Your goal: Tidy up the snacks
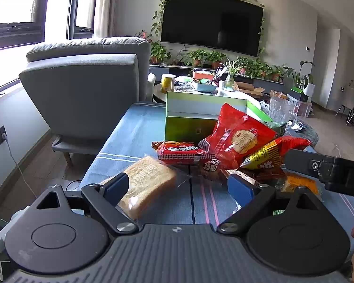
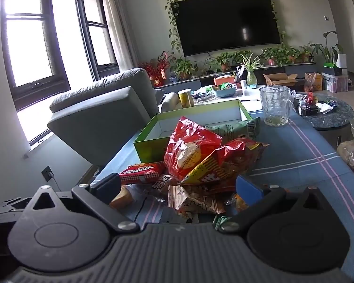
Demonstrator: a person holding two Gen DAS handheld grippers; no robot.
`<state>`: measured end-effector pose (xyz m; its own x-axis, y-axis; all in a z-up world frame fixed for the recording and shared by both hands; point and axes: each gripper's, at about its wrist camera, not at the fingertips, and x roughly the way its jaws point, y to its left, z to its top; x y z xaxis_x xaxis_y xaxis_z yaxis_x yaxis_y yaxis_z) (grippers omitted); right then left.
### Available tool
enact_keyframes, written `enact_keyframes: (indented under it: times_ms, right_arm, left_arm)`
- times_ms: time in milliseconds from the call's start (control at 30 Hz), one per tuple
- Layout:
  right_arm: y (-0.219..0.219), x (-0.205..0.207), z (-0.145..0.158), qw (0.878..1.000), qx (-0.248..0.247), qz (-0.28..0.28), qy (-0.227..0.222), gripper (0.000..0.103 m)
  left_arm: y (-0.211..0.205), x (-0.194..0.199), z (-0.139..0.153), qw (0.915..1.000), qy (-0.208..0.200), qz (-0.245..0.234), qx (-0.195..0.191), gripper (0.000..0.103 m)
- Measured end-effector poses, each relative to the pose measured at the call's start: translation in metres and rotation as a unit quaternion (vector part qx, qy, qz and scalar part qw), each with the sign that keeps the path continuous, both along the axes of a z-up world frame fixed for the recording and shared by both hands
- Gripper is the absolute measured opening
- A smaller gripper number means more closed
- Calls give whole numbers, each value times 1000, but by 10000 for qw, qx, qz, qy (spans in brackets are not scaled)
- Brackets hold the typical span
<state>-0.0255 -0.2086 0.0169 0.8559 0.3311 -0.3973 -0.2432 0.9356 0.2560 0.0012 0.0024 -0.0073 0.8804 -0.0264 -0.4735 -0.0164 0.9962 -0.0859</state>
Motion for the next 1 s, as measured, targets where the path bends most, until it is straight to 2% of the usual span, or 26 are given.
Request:
enact_keyframes:
  times_ms: [1000]
  right_arm:
    - [0, 4, -2, 9999, 39, 0, 155, 81]
  left_arm:
    - [2, 0, -4, 10000, 63, 47, -45, 90]
